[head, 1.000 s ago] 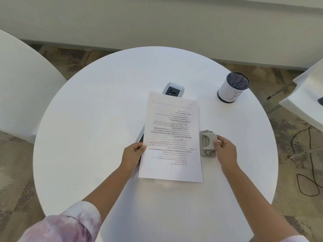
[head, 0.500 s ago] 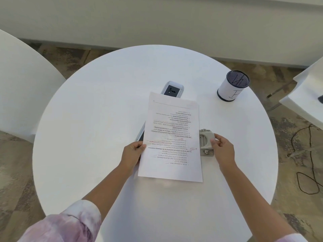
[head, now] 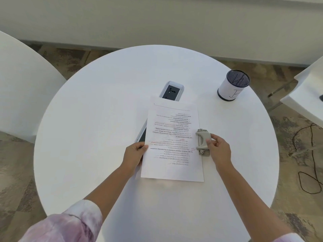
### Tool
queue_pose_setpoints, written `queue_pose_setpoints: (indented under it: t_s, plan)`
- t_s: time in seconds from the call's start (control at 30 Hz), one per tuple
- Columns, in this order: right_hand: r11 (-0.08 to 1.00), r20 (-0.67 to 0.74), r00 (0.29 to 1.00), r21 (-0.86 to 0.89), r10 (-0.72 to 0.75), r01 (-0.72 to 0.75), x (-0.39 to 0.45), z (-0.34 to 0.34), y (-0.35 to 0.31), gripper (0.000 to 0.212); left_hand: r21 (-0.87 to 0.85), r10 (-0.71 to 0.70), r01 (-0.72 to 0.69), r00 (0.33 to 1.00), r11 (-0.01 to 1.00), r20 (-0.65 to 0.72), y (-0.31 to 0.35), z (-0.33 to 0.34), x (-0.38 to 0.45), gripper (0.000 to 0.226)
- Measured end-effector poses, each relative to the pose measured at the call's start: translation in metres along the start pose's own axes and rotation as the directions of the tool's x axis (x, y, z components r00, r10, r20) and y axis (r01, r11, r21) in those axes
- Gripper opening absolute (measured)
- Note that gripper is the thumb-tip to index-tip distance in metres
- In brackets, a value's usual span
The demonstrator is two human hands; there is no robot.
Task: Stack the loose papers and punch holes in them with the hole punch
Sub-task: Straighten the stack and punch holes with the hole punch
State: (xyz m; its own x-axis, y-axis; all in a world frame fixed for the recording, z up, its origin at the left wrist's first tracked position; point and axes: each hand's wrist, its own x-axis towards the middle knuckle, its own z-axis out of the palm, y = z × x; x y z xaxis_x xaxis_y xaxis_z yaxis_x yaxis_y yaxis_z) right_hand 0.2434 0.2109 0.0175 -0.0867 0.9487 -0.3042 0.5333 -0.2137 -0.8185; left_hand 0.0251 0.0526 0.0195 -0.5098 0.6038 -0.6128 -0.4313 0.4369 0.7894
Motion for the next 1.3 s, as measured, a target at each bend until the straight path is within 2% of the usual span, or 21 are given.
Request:
queue_pose_setpoints:
  t_s: [0.77, 0.9, 0.97, 1.07, 1.2, 1.3]
  plan:
    - [0.999, -0.014, 1.000, -0.033, 0.015, -0.015, 0.008, 0.000, -0.009, 0.028, 0.156, 0.012, -0.020, 0.998, 0.988, 0.054, 0.006, 0.000, 0.005, 0.018]
    - [0.997, -0.022, 1.000, -0.083, -0.002, 0.000, 0.008, -0.001, -0.011, 0.036, 0.178, 0.029, -0.045, 0.996, 0.983, 0.088, 0.010, 0.000, 0.003, 0.043]
    - [0.992, -0.057, 0.997, -0.121, -0.050, 0.042, 0.008, -0.006, -0.014, 0.046, 0.220, 0.048, -0.064, 0.996, 0.973, 0.073, 0.011, 0.000, 0.003, 0.045]
    - [0.956, -0.071, 0.981, -0.247, -0.182, 0.159, 0.011, -0.010, -0.024, 0.044, 0.295, 0.126, -0.131, 0.991, 0.947, 0.037, 0.010, 0.000, 0.002, 0.042]
    - [0.844, 0.062, 0.940, -0.425, -0.335, 0.328, 0.024, -0.003, -0.044, 0.038, 0.300, 0.156, -0.163, 0.987, 0.940, 0.049, 0.008, 0.001, 0.004, 0.037]
    - [0.787, 0.165, 0.921, -0.479, -0.354, 0.389, 0.036, 0.008, -0.051, 0.038, 0.303, 0.145, -0.149, 0.989, 0.941, 0.037, 0.005, 0.000, 0.006, 0.043]
